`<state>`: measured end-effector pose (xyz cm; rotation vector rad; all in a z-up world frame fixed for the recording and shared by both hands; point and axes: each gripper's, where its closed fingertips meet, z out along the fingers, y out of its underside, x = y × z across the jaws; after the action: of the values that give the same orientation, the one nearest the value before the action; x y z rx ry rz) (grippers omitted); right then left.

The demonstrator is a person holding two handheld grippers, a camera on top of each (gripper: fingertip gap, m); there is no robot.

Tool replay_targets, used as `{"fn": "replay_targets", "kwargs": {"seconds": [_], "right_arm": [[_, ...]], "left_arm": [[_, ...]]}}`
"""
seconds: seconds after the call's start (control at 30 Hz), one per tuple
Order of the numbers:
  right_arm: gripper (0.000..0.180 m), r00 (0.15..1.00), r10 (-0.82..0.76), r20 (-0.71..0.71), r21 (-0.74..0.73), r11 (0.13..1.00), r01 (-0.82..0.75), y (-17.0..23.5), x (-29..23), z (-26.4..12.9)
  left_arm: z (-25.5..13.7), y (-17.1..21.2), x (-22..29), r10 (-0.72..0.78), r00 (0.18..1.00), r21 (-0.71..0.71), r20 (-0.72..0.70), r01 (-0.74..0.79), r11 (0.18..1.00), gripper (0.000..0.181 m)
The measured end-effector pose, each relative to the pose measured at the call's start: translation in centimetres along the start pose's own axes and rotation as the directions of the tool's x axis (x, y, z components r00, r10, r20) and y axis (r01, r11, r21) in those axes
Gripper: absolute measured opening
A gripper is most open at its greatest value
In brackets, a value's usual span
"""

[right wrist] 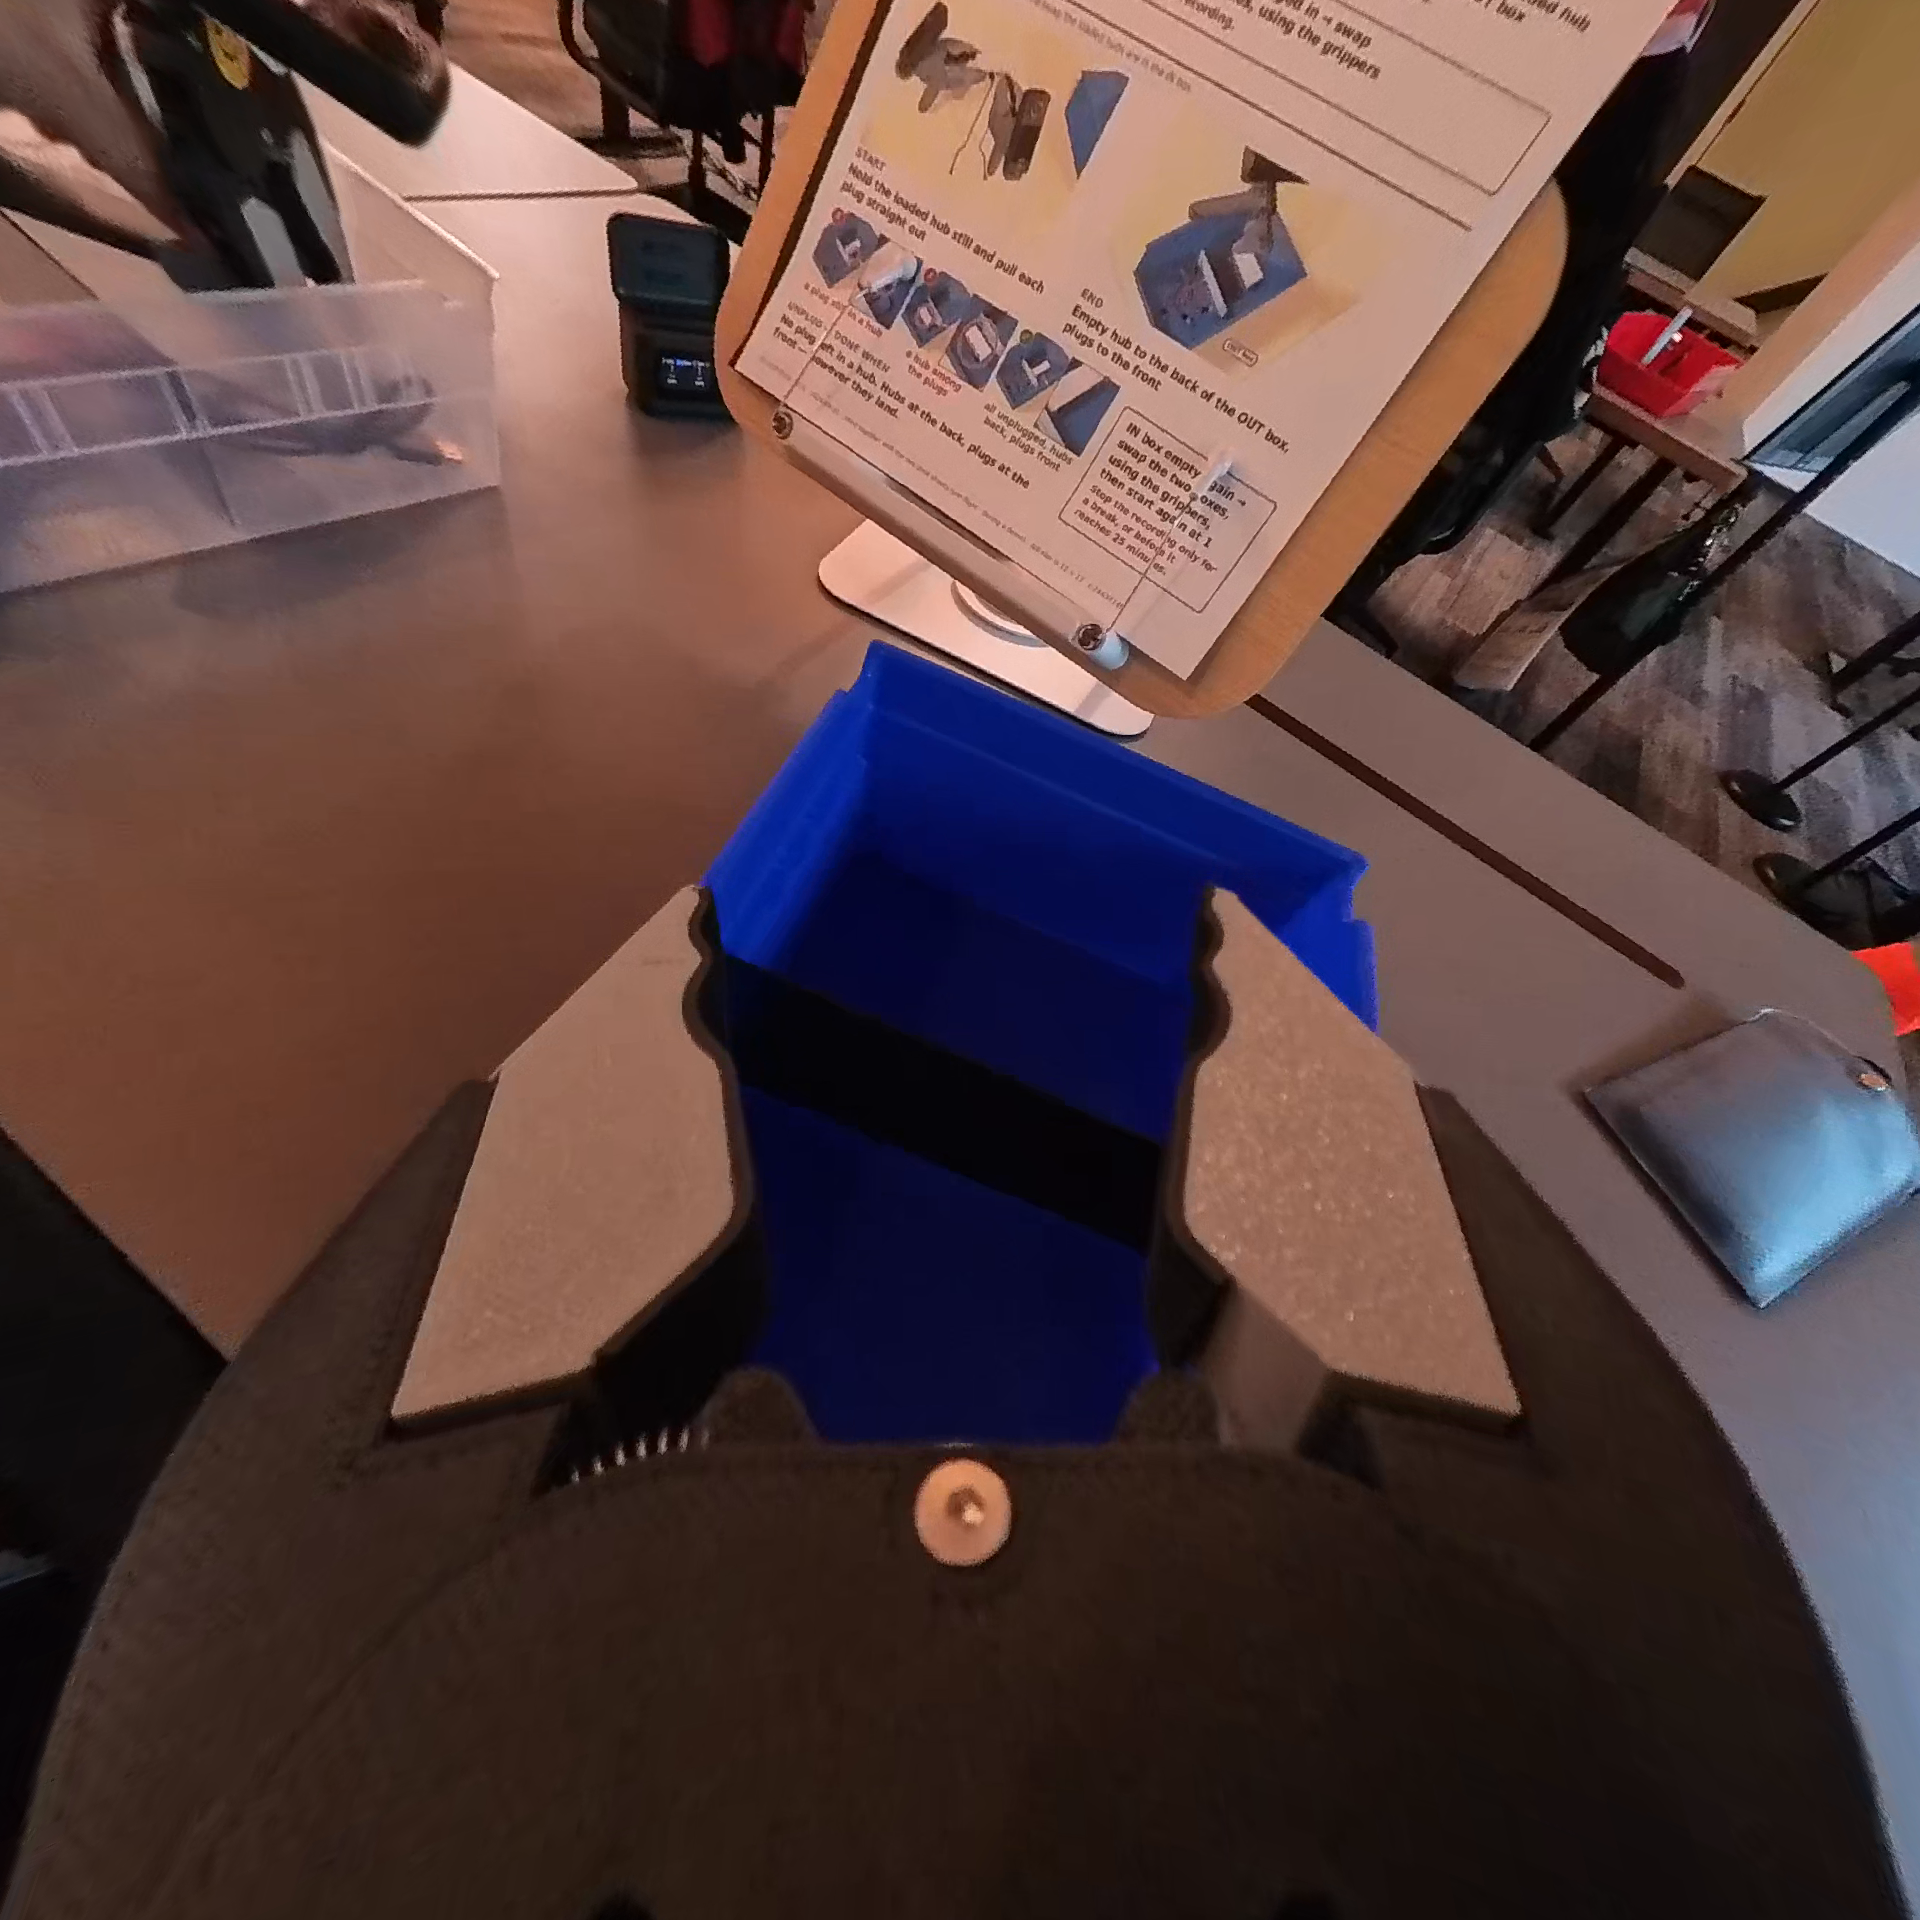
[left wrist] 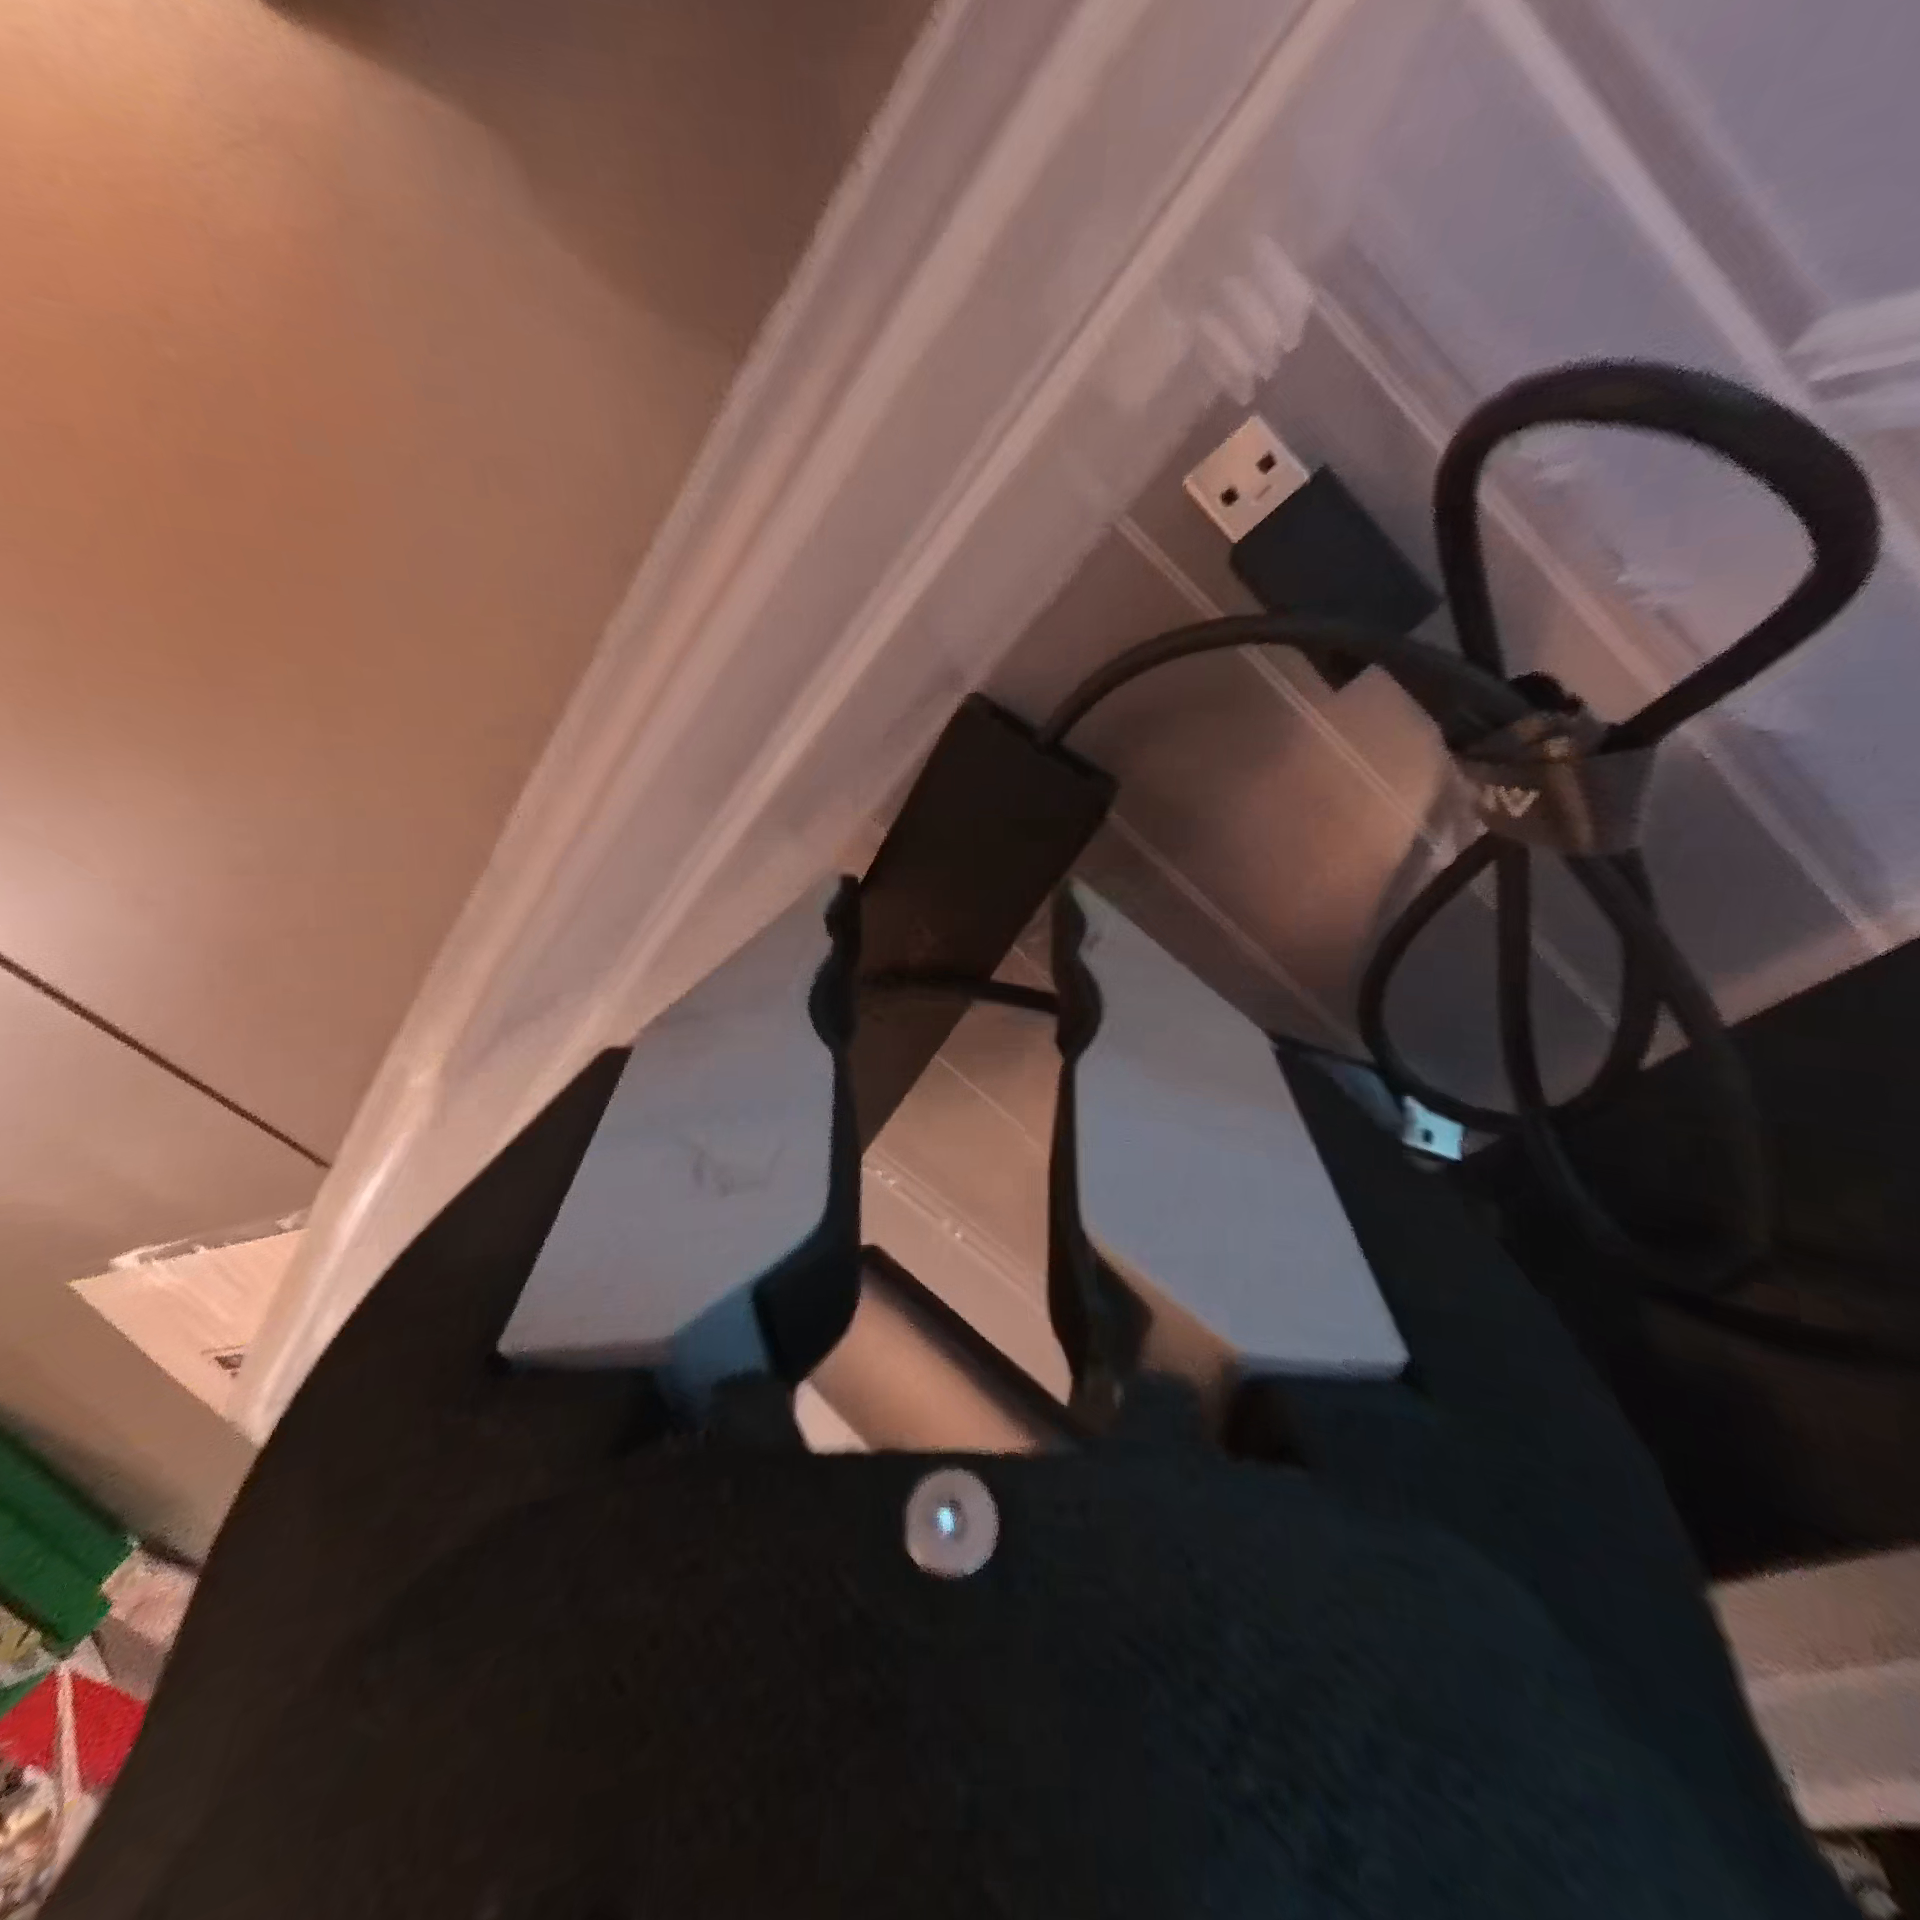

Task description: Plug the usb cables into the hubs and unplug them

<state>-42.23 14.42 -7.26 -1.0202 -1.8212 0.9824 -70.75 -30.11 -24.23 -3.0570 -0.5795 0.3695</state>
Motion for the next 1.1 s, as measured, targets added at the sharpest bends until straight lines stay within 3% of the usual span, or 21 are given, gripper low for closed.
{"fn": "replay_targets", "kwargs": {"seconds": [0.03, 0.1, 0.17, 0.23, 0.43, 0.6, 0.73, 0.87, 0.97, 1.1], "right_arm": [[0.088, 1.0, -0.005, 0.001, -0.006, 1.0, 0.005, 0.1, 0.0, 0.1], [0.088, 1.0, -0.013, 0.006, -0.01, 1.0, 0.013, 0.2, -0.2, 0.1], [0.088, 1.0, -0.021, 0.01, -0.005, 1.0, 0.021, 0.0, -0.4, -0.1], [0.087, 1.0, -0.025, 0.013, 0.008, 1.0, 0.025, -0.4, -0.6, -0.5], [0.085, 0.998, -0.055, 0.024, 0.045, 0.998, 0.054, -1.7, -1.7, -1.7], [0.084, 0.996, -0.088, 0.032, 0.061, 0.994, 0.086, -2.4, -2.6, -2.0], [0.084, 0.994, -0.097, 0.042, 0.051, 0.994, 0.095, -2.2, -2.9, -1.5], [0.084, 0.993, -0.11, 0.041, 0.035, 0.993, 0.108, -1.9, -2.9, -1.2], [0.084, 0.992, -0.118, 0.04, 0.038, 0.992, 0.117, -2.0, -2.9, -1.4], [0.083, 0.992, -0.121, 0.046, 0.076, 0.99, 0.118, -2.9, -2.9, -2.5]], "left_arm": [[0.0, 0.0, -0.1, -0.005, 1.0, 0.007, 0.019, 0.005, 1.0, 0.034], [-0.8, 0.2, -0.4, -0.012, 0.997, 0.021, 0.083, 0.01, 1.0, 0.016], [-2.5, 0.2, -2.1, -0.039, 0.968, 0.066, 0.247, 0.024, 0.998, 0.0], [-3.7, 0.1, -1.8, -0.045, 0.959, 0.131, 0.28, 0.008, 0.991, 0.0], [-5.3, 2.9, -2.3, -0.12, 0.932, 0.14, 0.342, 0.076, 0.987, 0.0], [-6.7, 4.4, -1.6, -0.331, 0.926, 0.163, 0.18, 0.304, 0.939, 0.0], [-6.5, 6.1, -0.8, -0.441, 0.896, 0.049, 0.055, 0.439, 0.897, 0.045], [-4.8, 8.3, 1.0, -0.535, 0.844, -0.131, -0.037, 0.527, 0.84, 0.057], [-4.3, 9.2, 1.3, -0.589, 0.804, -0.205, -0.08, 0.565, 0.799, 0.046], [-5.8, 9.9, -0.4, -0.436, 0.895, -0.189, 0.098, 0.447, 0.875, 0.035]]}}
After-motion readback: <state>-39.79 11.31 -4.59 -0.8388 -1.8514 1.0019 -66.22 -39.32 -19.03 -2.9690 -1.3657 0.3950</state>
